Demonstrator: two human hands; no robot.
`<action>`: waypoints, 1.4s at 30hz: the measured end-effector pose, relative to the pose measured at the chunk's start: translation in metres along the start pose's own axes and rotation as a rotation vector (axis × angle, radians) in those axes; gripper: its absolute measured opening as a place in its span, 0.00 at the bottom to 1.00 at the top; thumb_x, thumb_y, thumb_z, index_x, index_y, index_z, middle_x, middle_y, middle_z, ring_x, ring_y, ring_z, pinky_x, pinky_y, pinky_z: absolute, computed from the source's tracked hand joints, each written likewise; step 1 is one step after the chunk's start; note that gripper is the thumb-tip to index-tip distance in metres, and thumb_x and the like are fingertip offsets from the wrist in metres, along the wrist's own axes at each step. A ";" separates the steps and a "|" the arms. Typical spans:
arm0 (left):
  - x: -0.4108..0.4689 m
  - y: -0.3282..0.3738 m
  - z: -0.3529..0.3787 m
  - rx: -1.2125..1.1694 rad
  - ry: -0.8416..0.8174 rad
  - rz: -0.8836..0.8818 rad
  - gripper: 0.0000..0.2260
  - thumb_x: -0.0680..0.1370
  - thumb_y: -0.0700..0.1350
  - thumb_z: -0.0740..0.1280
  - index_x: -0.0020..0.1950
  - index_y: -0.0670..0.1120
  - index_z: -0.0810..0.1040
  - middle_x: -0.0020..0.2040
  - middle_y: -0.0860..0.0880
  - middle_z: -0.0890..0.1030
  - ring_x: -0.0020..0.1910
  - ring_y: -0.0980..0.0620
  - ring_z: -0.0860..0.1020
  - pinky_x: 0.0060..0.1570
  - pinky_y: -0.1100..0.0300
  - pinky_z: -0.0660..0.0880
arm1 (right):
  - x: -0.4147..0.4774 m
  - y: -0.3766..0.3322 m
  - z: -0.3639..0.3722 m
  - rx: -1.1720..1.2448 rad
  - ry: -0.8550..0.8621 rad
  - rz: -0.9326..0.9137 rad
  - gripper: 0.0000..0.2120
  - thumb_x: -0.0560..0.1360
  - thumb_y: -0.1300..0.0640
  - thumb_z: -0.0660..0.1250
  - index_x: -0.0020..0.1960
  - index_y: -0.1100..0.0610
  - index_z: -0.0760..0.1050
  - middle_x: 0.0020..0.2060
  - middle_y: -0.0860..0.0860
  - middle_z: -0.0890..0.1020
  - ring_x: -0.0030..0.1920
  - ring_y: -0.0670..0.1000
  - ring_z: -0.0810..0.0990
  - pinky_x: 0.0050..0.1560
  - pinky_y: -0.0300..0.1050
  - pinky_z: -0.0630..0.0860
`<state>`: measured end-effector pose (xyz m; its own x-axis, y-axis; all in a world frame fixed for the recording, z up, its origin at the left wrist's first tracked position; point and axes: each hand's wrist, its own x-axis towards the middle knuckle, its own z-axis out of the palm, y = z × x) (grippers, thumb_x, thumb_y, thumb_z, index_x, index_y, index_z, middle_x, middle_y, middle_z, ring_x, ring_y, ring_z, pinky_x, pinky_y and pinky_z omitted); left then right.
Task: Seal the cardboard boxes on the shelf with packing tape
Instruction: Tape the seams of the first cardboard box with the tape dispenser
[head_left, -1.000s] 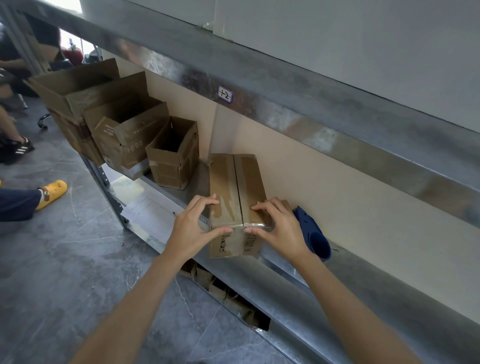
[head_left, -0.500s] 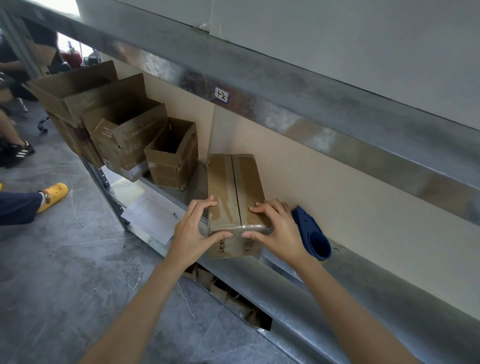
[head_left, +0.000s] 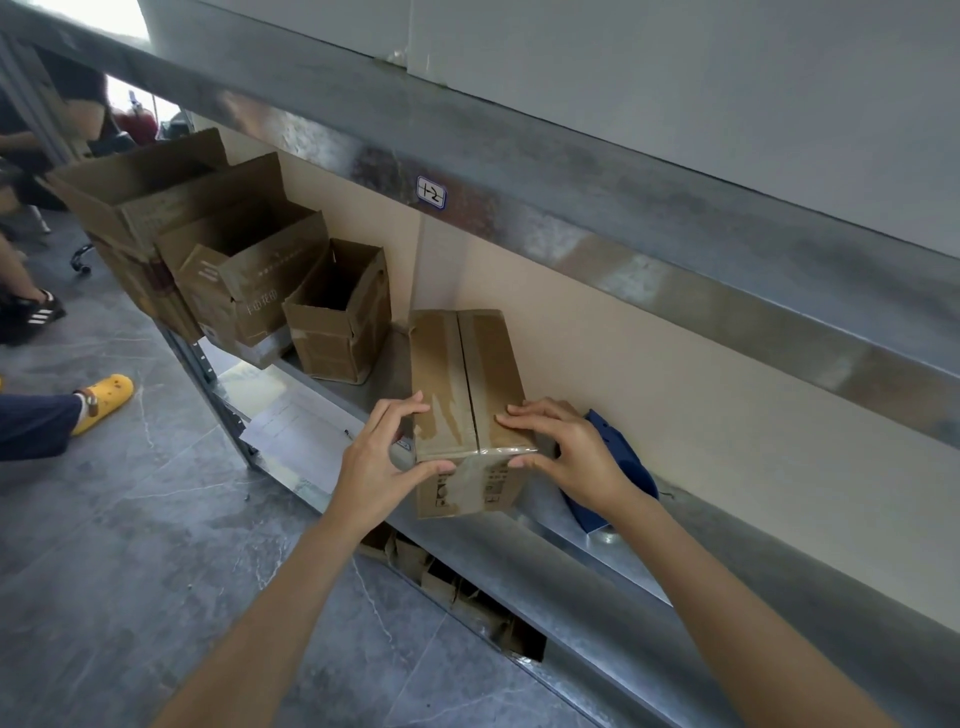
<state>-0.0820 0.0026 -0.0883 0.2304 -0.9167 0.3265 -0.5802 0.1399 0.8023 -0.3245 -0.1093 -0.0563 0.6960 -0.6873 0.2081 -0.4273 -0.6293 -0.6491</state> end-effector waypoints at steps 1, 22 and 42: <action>0.001 0.001 0.000 0.003 -0.005 0.005 0.31 0.67 0.66 0.75 0.66 0.57 0.72 0.67 0.63 0.71 0.67 0.65 0.70 0.63 0.56 0.74 | 0.000 0.000 0.000 0.002 0.001 0.001 0.25 0.70 0.54 0.75 0.66 0.47 0.76 0.62 0.41 0.76 0.66 0.46 0.70 0.67 0.44 0.68; 0.029 0.024 0.033 0.176 -0.064 0.127 0.27 0.68 0.59 0.76 0.66 0.57 0.76 0.71 0.61 0.70 0.77 0.58 0.58 0.74 0.49 0.53 | -0.026 0.011 -0.034 -0.103 0.107 0.137 0.19 0.74 0.41 0.68 0.64 0.43 0.76 0.65 0.39 0.74 0.65 0.41 0.68 0.64 0.34 0.64; 0.107 -0.018 -0.011 0.287 0.042 0.322 0.23 0.72 0.64 0.70 0.60 0.50 0.81 0.60 0.52 0.79 0.61 0.49 0.74 0.60 0.55 0.66 | 0.023 -0.028 0.031 0.060 0.556 0.357 0.14 0.74 0.53 0.73 0.59 0.49 0.79 0.59 0.46 0.79 0.63 0.43 0.72 0.64 0.42 0.68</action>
<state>-0.0380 -0.0935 -0.0627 0.0302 -0.8264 0.5623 -0.8201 0.3011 0.4865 -0.2781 -0.0963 -0.0560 0.1092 -0.9448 0.3090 -0.5325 -0.3181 -0.7844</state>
